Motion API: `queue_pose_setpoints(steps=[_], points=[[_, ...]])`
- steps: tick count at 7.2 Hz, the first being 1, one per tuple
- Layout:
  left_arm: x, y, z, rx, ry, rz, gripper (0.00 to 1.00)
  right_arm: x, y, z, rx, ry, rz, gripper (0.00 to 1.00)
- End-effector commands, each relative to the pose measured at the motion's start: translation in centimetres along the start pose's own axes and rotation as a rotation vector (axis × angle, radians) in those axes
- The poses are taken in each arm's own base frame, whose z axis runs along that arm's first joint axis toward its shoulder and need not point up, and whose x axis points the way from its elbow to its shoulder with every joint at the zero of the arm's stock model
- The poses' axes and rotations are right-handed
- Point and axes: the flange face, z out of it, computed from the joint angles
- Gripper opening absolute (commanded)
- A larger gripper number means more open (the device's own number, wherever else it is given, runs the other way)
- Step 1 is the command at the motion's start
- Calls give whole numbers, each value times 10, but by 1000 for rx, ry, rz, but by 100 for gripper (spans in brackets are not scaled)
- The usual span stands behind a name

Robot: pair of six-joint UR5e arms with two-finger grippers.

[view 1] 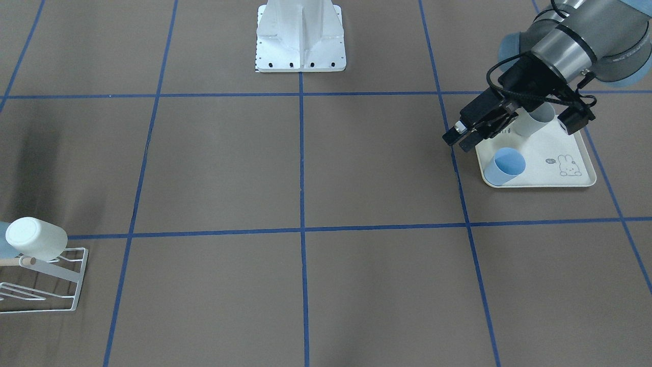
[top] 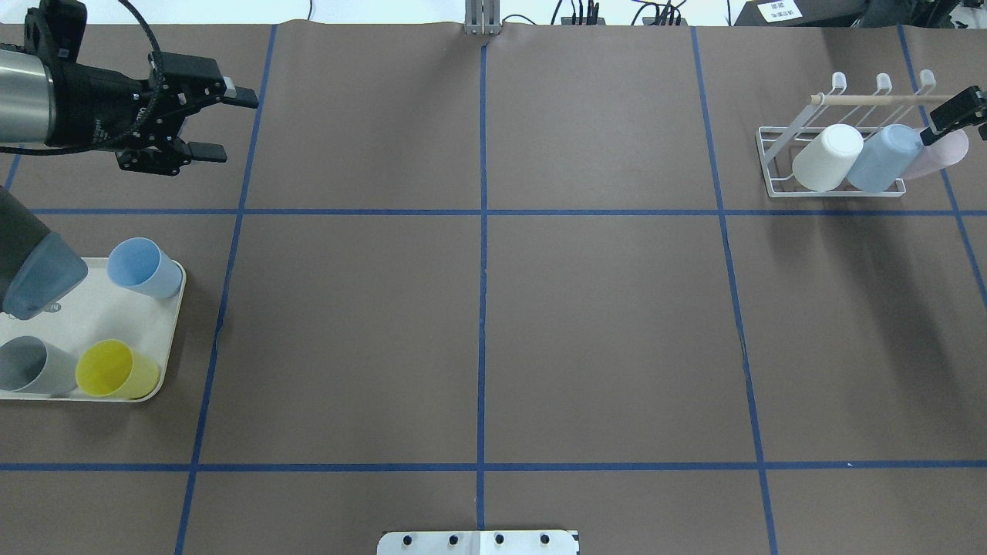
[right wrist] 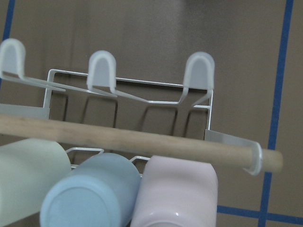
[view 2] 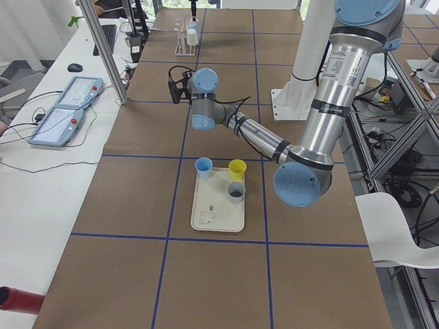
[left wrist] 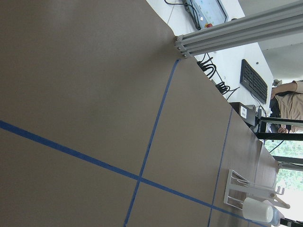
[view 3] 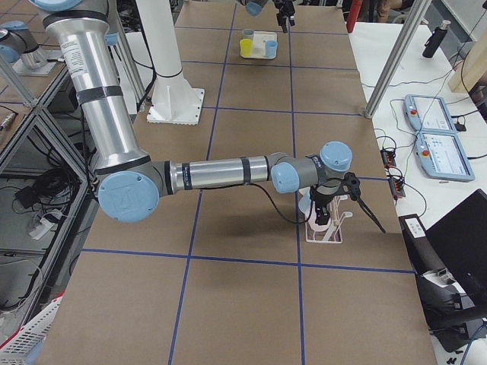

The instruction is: Transfer IKEA cup to right arm and place on rack

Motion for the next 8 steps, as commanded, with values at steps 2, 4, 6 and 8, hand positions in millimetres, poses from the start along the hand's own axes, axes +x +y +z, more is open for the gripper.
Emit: queue_pose_setpoints(steps=[2,4,6,8], points=[[-87,-12,-35,15,-225,302,100,-22,-22,-16,30,-7,-28,99],[-129,-27,-77,-3,-422,464,100,-27,-22,-21,40,-14,-15,99],[-202,-25,-104,-109,-617,532,100,-30,-22,-25,46,-20,-20,99],[-282,4,-147,-200,-722,525,100,-46,-22,-34,65,-28,-43,99]])
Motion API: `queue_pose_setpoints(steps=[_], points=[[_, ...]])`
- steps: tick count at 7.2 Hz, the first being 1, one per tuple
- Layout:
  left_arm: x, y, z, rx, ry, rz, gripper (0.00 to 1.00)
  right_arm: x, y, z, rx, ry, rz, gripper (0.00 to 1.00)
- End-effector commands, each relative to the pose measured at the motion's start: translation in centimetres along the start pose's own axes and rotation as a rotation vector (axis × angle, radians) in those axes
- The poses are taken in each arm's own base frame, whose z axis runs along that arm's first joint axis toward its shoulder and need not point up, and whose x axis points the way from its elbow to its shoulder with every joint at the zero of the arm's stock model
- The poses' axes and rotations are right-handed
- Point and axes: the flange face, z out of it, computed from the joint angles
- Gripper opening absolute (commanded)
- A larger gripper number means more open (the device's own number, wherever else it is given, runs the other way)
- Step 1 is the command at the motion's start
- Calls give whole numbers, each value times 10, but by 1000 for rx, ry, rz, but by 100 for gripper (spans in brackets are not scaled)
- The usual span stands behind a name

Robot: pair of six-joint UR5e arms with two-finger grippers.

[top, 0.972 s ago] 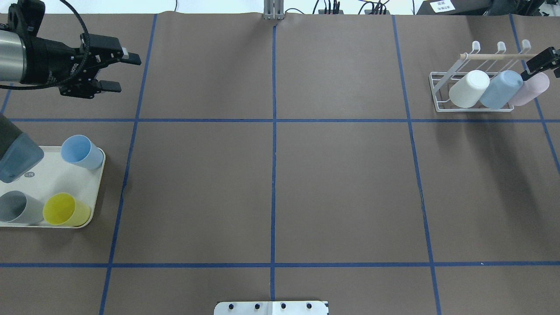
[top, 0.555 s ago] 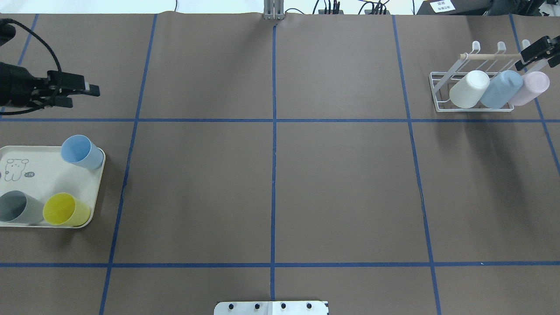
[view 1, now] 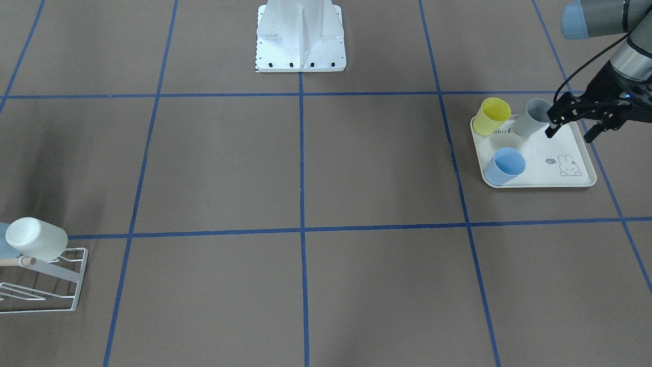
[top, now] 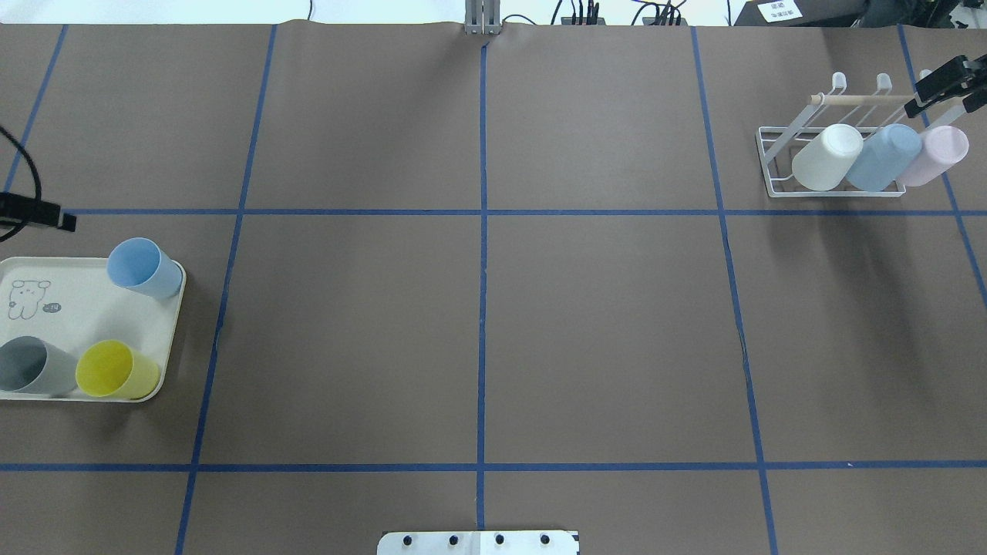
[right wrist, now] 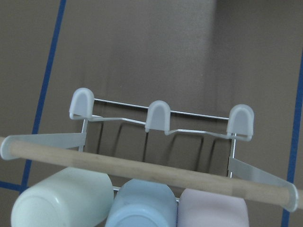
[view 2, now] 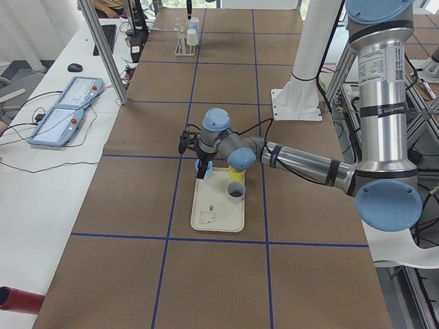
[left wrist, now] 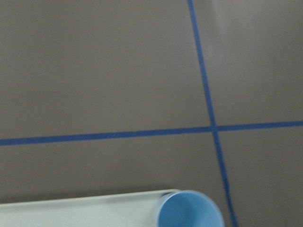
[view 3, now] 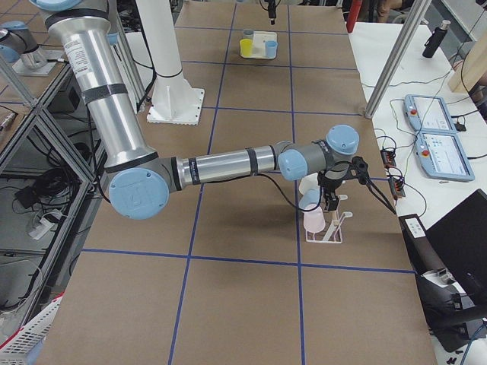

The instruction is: Transfer IKEA cup to right arm and place on rack

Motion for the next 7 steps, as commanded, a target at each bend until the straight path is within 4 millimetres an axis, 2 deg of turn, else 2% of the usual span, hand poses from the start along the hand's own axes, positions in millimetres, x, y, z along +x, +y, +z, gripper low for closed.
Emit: queue_pose_setpoints(steps=[1,2,3,4,7], points=[[-47,55,11,-88,-52,16,100,-22,-2,-7,17,-13,2,99],[-59,72,14,-92,-42,47,100,-32,-1,-7,20,-17,11,99],[-68,79,20,-103,-44,46,100,-36,-1,-7,19,-19,6,99],[-67,84,36,-137,-45,60,100,-36,0,-6,17,-19,6,99],[-39,96,59,-213,-5,109,100,-37,0,-3,13,-19,4,99]])
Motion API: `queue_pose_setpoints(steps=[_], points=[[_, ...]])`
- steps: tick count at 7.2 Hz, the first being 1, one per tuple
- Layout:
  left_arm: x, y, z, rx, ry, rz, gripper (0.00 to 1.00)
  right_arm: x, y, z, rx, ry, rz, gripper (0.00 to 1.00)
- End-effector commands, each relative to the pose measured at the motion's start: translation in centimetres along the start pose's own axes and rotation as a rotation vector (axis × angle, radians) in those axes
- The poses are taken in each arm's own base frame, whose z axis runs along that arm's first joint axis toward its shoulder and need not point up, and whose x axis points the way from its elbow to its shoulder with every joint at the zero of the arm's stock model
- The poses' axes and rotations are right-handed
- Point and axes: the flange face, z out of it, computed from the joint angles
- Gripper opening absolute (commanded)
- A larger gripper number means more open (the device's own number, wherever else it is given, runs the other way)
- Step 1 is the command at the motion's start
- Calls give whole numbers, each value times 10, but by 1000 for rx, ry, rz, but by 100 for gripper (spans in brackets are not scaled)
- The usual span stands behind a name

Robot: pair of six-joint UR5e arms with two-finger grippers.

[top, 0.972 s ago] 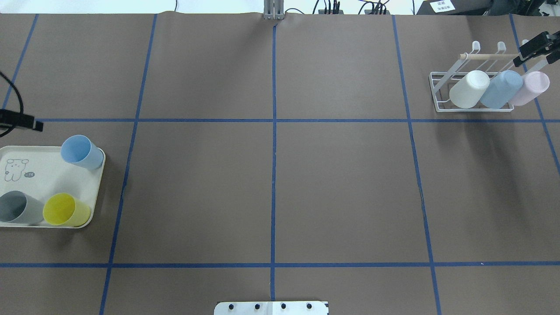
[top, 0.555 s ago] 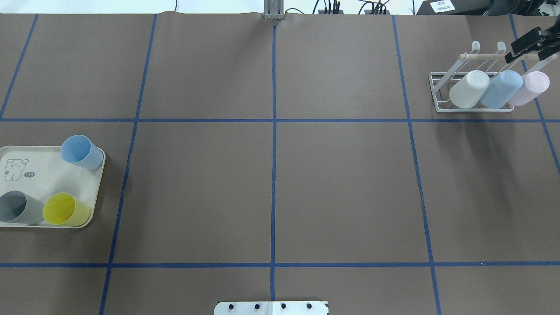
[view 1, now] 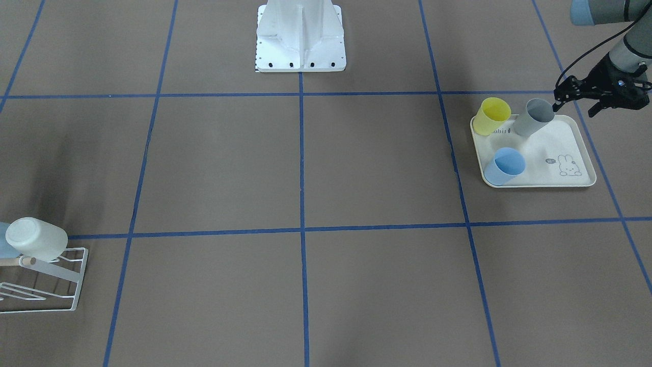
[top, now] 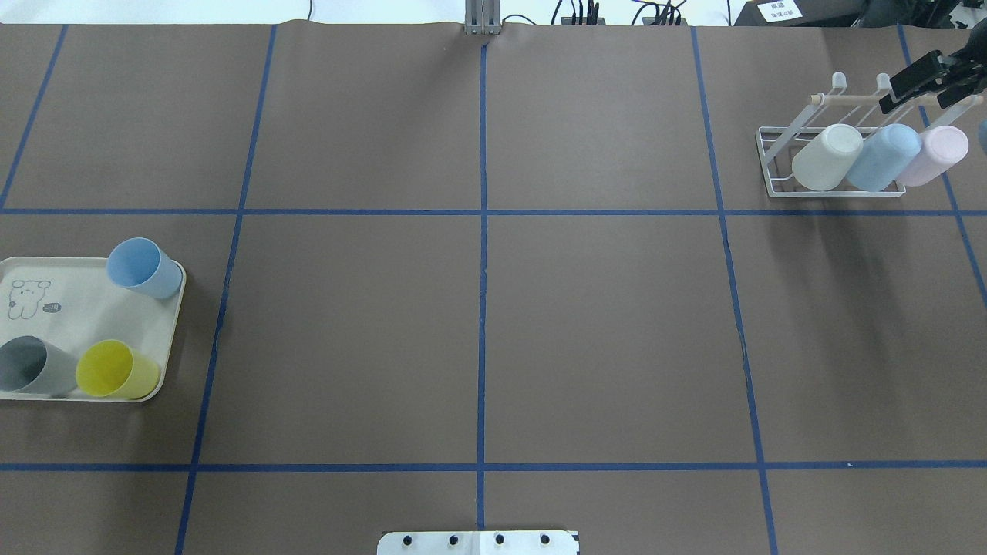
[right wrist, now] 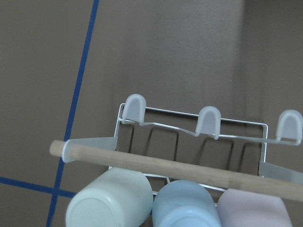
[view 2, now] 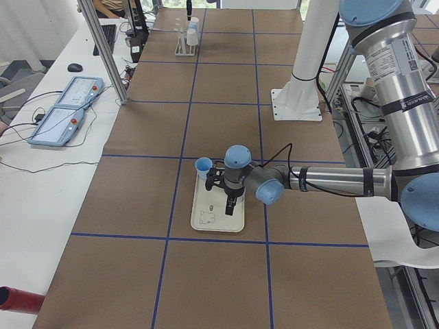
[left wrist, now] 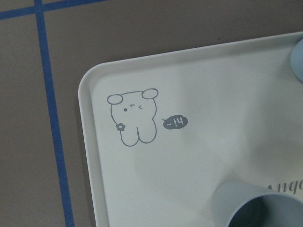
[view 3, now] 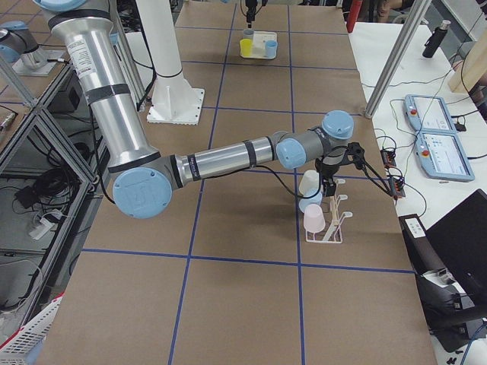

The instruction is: Transfer IKEA cup to right arm and place on rack

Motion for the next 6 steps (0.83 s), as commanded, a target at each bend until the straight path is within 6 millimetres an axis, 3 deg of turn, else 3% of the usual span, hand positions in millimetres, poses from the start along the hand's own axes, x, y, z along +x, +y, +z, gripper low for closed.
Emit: queue_pose_setpoints(steps=[1,2,3,4,6], points=[[11,3,18,-46,11,15,100,-3,0,2,-3,0,-4,99],[15,3,29,-66,11,16,94,-4,0,1,-1,-2,-6,99],[16,4,32,-74,12,-8,25,-5,0,0,1,-1,-7,99],[19,1,37,-80,15,-1,0,-6,0,-1,2,-3,-8,99],[33,-9,44,-131,87,-4,0,-8,-1,-3,9,-2,-14,99]])
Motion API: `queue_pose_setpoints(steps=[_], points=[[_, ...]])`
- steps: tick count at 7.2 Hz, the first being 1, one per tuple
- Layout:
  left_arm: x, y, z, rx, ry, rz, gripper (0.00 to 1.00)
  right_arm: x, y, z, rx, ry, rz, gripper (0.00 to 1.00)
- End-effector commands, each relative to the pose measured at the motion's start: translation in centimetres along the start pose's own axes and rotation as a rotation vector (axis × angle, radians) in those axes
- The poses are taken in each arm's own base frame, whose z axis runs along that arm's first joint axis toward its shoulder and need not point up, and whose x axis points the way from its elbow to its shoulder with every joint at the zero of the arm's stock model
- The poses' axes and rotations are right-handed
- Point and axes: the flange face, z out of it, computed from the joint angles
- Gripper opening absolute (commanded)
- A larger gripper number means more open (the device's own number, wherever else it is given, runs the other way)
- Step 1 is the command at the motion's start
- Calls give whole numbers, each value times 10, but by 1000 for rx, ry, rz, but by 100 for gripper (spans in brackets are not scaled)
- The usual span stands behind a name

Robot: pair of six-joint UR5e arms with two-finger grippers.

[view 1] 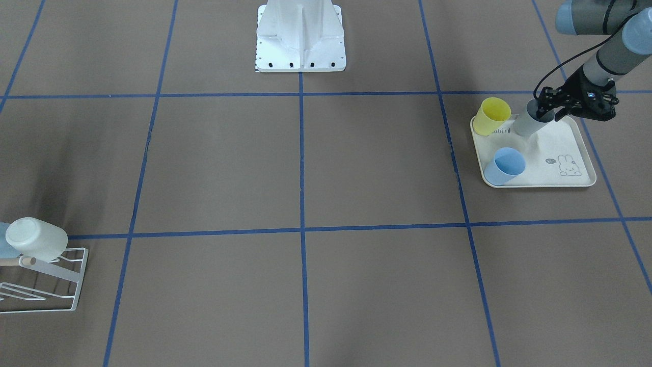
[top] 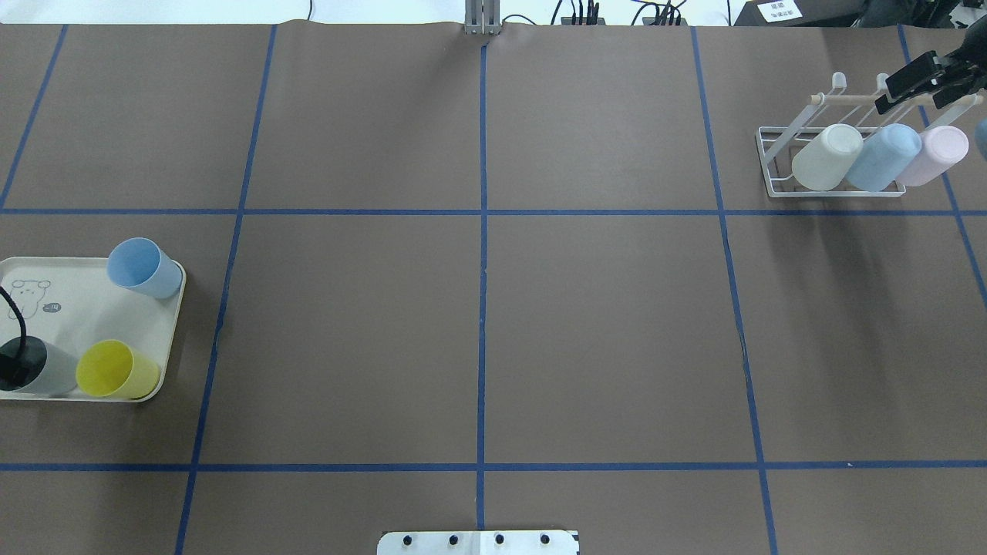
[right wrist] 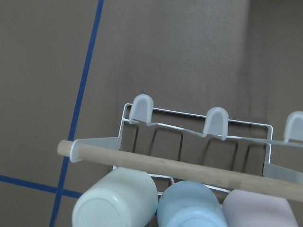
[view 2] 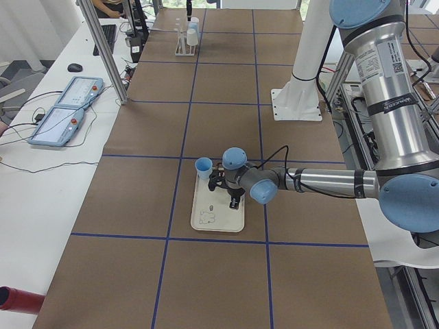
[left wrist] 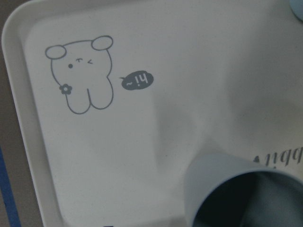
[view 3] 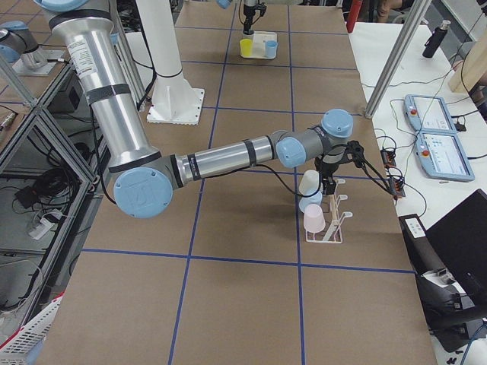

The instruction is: Transfer IKEA cup to right arm and place on rack

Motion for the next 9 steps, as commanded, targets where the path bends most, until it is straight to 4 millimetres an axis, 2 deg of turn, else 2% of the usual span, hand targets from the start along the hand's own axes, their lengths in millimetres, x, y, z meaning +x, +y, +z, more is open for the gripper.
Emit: queue_pose_setpoints(steps=[1,4,5,6,7,8,9], points=[[15,0,0,-88,135,-7,0,-4,-1,-2,6,1,-6,99],[-23,-10,-48,2,159,-89,0,-27,-11,-9,24,-10,40,99],[-43,-18,-83,90,156,-145,0,-43,-13,-14,34,-22,66,99],[-32,-47,-110,139,162,-160,0,-85,-11,-14,38,-49,106,99],[0,-84,-136,136,163,-173,0,-128,-10,-21,51,-80,140,99],[34,-99,-165,156,195,-241,0,-167,-1,-24,50,-115,175,99],[70,-122,-193,191,254,-339,0,-197,2,-32,80,-174,239,99]])
